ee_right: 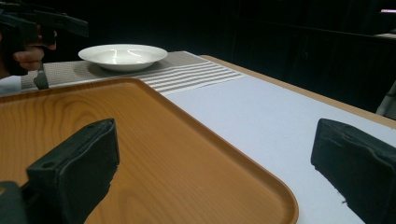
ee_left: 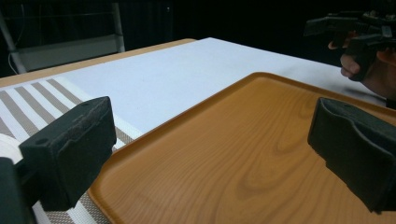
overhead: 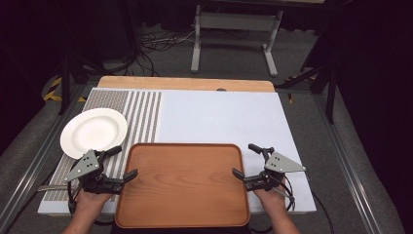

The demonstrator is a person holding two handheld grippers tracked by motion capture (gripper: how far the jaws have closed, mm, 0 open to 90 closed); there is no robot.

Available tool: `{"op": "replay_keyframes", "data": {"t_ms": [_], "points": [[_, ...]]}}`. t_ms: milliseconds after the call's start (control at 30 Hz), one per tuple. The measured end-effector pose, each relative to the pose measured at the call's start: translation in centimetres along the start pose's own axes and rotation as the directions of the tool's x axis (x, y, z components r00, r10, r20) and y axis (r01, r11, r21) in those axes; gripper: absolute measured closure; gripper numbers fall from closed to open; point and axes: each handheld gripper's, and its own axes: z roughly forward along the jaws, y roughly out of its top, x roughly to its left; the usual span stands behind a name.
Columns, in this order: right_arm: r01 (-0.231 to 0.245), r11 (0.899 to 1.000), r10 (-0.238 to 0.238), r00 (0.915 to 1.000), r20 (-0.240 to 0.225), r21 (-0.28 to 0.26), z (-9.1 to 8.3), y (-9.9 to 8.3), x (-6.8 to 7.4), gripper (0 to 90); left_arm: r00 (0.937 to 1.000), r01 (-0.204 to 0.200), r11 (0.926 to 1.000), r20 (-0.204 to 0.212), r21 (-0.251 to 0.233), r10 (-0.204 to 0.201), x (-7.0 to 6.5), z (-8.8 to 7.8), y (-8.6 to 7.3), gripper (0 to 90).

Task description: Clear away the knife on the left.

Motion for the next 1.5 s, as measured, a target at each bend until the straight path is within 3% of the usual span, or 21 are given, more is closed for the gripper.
{"op": "replay_keyframes", "data": {"t_ms": [233, 467, 600, 767, 1000, 1133, 1233, 1267, 1367, 1433, 1500], "points": [[0.002, 1.0, -0.002, 1.0, -0.004, -0.003, -0.1, 0.1, 0.0, 1.7, 0.9991, -0.041, 0.9989, 0.014, 0.024, 0.041, 0.4, -0.8, 1.9, 3.8], [-0.001, 1.0, 0.001, 0.9999, -0.011, -0.003, -0.1, 0.0, -0.1, 1.7, 0.9984, -0.047, 0.9967, 0.035, 0.066, 0.045, 1.0, -1.5, 2.8, 4.5], [0.001, 1.0, -0.001, 0.9999, -0.012, -0.001, 0.0, 0.0, -0.1, 1.7, 0.9976, -0.059, 0.9908, 0.042, 0.121, 0.055, 1.3, -1.7, 3.3, 5.7], [-0.004, 1.0, 0.004, 0.9998, -0.018, 0.004, 0.0, -0.1, -0.1, 1.7, 0.9972, -0.062, 0.9751, 0.055, 0.213, 0.051, 2.0, -1.9, 3.8, 6.3], [-0.007, 1.0, 0.007, 0.9998, -0.019, 0.009, 0.0, -0.1, -0.2, 1.7, 0.9943, -0.087, 0.9581, 0.084, 0.273, 0.066, 2.4, -2.4, 4.0, 7.2], [-0.006, 1.0, 0.007, 0.9997, -0.023, 0.011, 0.1, -0.2, -0.2, 1.7, 0.9927, -0.108, 0.9442, 0.086, 0.311, 0.085, 2.6, -2.8, 4.2, 7.4], [-0.007, 1.0, 0.007, 0.9997, -0.024, 0.011, 0.1, -0.2, -0.2, 1.9, 0.9909, -0.131, 0.9217, 0.077, 0.365, 0.11, 2.8, -3.0, 4.3, 8.3], [-0.007, 1.0, 0.007, 0.9997, -0.024, 0.011, 0.1, -0.2, -0.2, 1.9, 0.9909, -0.131, 0.9217, 0.077, 0.365, 0.11, 2.8, -3.0, 4.3, 8.5], [-0.009, 1.0, 0.009, 0.9997, -0.024, 0.008, 0.0, -0.1, -0.2, 2.0, 0.9879, -0.152, 0.9075, 0.089, 0.391, 0.128, 3.0, -3.3, 4.2, 9.6], [-0.01, 1.0, 0.01, 0.9996, -0.025, 0.007, 0.0, -0.1, -0.2, 2.1, 0.987, -0.158, 0.9042, 0.092, 0.397, 0.132, 3.0, -3.3, 4.2, 10.1], [-0.01, 1.0, 0.01, 0.9997, -0.024, 0.006, 0.0, -0.1, -0.2, 2.1, 0.9849, -0.171, 0.8941, 0.096, 0.414, 0.144, 3.2, -3.4, 4.2, 10.2]]}}
